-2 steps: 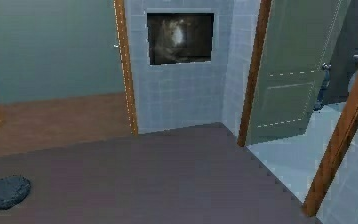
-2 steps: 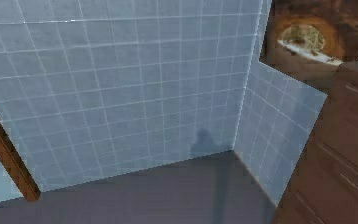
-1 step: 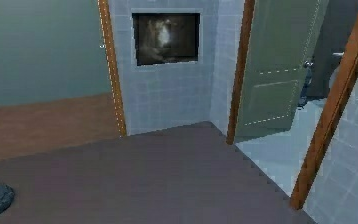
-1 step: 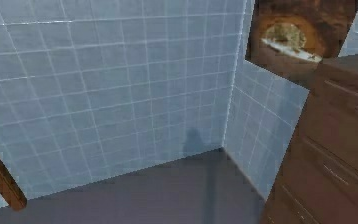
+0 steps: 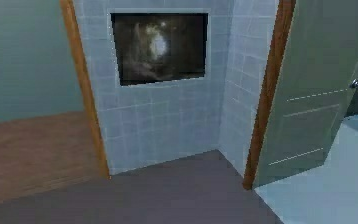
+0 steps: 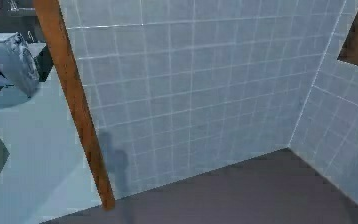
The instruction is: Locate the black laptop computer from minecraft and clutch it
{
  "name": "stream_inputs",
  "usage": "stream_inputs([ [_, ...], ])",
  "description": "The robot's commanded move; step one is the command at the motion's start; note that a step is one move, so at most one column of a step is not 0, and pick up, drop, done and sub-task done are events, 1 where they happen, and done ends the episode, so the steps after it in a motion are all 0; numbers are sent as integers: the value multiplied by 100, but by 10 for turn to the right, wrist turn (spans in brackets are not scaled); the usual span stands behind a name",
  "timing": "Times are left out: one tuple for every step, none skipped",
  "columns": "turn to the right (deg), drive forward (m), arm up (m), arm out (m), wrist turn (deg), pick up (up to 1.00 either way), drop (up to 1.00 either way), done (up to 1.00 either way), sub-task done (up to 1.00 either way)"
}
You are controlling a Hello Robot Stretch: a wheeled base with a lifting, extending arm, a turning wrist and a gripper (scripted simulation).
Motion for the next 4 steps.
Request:
stream_inputs([
  [240,0,0,0,0,0,0,0,0],
  [0,80,0,0,0,0,0,0,0],
  [420,0,0,0,0,0,0,0,0],
  [30,0,0,0,0,0,0,0,0],
])
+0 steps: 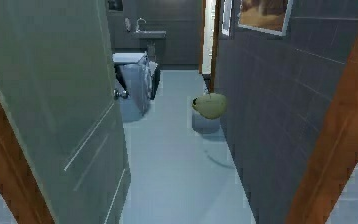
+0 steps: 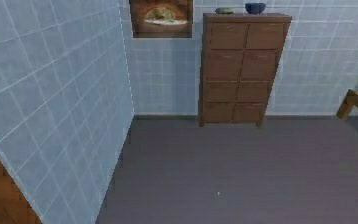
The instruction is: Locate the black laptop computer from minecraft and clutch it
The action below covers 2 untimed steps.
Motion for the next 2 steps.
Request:
stream_inputs([
  [0,15,0,0,0,0,0,0,0],
  [0,100,0,0,0,0,0,0,0],
])
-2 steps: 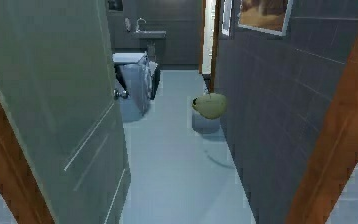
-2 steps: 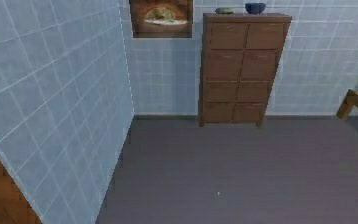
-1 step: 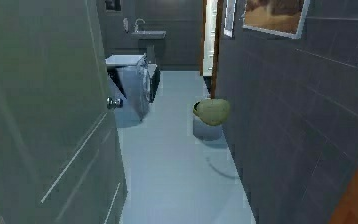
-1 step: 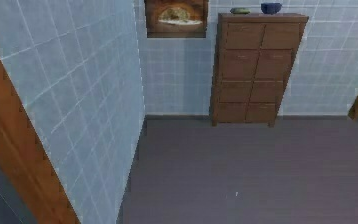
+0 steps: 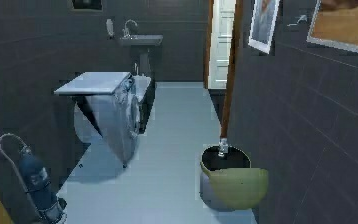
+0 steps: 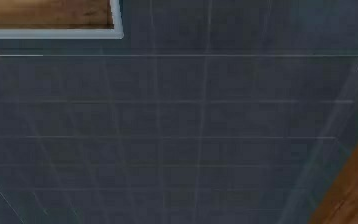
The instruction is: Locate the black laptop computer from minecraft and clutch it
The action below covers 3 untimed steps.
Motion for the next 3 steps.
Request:
stream_inputs([
  [0,35,0,0,0,0,0,0,0],
  [-450,0,0,0,0,0,0,0,0],
  [-90,0,0,0,0,0,0,0,0],
])
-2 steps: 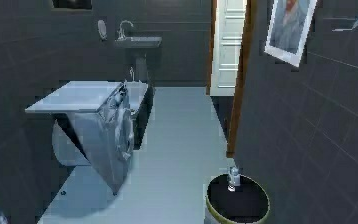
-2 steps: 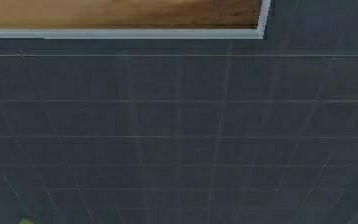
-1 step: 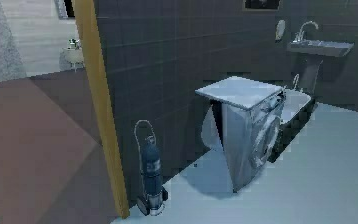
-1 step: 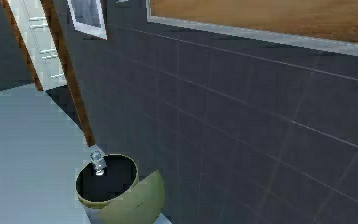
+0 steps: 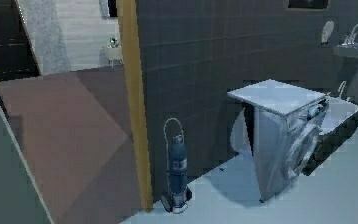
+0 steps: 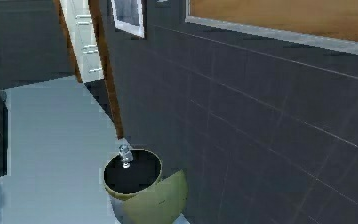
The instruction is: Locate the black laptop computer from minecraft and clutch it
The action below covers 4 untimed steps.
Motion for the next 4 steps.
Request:
stream_inputs([
  [0,35,0,0,0,0,0,0,0],
  [-420,0,0,0,0,0,0,0,0],
  [0,100,0,0,0,0,0,0,0],
  [0,100,0,0,0,0,0,0,0],
])
